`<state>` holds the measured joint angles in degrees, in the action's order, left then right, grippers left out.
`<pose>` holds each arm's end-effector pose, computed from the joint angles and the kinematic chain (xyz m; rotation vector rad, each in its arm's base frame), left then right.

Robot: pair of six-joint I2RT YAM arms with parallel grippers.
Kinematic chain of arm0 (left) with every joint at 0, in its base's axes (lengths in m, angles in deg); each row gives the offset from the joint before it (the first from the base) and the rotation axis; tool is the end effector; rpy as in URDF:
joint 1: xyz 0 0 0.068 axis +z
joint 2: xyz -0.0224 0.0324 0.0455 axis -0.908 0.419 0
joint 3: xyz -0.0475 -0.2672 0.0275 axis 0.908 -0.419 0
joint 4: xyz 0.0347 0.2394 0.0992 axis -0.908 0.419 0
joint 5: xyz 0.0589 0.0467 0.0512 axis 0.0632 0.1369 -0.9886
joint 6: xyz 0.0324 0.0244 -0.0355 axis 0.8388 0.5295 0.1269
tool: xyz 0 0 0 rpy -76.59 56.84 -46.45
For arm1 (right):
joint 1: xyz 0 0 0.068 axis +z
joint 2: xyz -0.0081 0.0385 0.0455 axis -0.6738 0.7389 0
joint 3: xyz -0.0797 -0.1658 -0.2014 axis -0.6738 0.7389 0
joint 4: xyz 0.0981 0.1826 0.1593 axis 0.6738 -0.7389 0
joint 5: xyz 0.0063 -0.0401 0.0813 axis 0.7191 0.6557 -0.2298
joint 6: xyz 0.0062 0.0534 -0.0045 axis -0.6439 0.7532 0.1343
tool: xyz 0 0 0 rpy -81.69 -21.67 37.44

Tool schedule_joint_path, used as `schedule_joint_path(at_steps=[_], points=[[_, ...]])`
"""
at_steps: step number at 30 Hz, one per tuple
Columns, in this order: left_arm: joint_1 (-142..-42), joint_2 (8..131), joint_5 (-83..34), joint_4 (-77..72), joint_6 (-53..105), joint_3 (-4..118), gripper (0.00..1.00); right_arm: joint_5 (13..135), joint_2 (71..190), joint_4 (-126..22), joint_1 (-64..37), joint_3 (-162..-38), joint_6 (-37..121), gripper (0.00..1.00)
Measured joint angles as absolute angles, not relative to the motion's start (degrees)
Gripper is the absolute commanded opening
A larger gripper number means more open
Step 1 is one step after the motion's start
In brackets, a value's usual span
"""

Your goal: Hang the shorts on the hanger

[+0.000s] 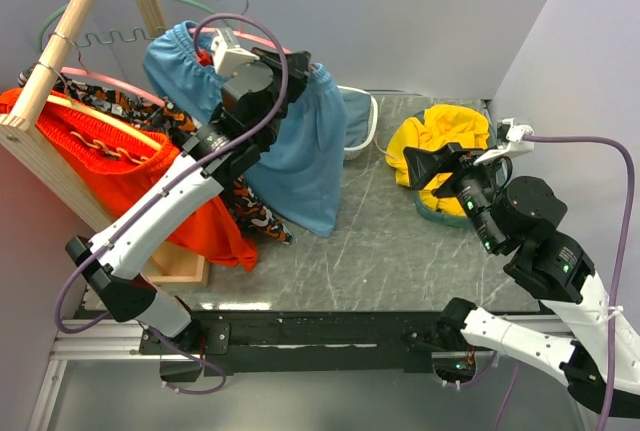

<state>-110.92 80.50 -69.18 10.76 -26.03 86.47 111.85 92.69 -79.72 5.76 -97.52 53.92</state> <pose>0.2433 -0.2189 0.5067 -0.7600 1.4182 -1.0295 0.0886 0.0724 0.4718 0.0165 1.5665 0.5225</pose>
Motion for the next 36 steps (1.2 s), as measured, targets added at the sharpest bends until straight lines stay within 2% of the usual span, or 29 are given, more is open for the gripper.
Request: schedule_joint_path(at_steps=[14,36], points=[[-97.0,79.3,-65.7,11.7,-28.2,86.9,0.01,110.9,95.6,-80.0,5.8,-100.6,53.5,0.86],[-85.0,73.4,-61.9,12.3,-34.3,85.9,0.01,108.3,102.1,-80.2,5.8,-103.9,52.1,0.86]])
